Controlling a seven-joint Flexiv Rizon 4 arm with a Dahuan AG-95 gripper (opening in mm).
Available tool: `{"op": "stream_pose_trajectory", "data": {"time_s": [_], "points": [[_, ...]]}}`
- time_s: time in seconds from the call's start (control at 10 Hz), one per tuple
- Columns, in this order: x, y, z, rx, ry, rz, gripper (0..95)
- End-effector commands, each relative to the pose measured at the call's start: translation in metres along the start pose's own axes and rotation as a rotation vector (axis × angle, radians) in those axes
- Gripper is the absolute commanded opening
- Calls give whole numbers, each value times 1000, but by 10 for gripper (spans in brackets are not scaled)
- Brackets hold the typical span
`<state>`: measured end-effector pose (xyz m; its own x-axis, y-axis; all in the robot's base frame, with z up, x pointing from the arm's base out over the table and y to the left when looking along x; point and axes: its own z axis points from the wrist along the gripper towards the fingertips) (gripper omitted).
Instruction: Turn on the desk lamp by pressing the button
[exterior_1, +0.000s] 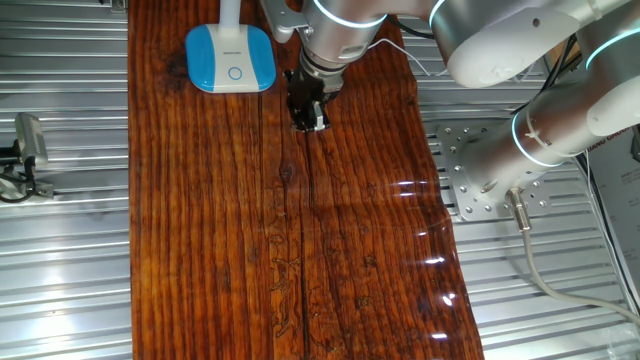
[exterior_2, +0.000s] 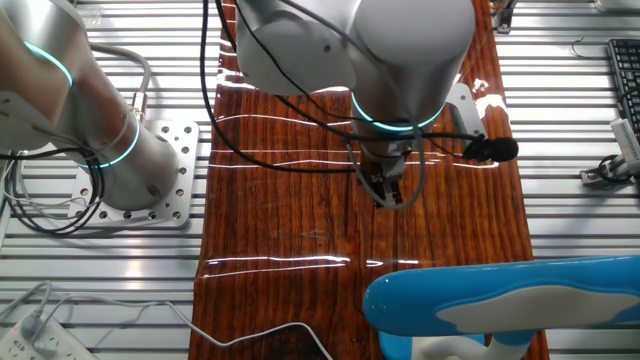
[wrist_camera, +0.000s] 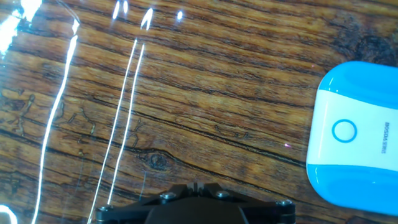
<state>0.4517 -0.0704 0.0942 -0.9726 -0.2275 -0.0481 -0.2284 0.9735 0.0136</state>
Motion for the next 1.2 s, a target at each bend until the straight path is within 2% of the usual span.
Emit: {"op": "stream_pose_trajectory", "data": {"time_s": [0.1, 0.2, 0.7, 0.9, 1.2], "points": [[-1, 0, 0, -6, 0, 2, 0], [-1, 0, 0, -20, -3, -3, 0], [4, -2, -3, -42, -16, 7, 0], [8, -5, -8, -33, -1, 10, 0], [16, -11, -21, -27, 5, 15, 0]]}}
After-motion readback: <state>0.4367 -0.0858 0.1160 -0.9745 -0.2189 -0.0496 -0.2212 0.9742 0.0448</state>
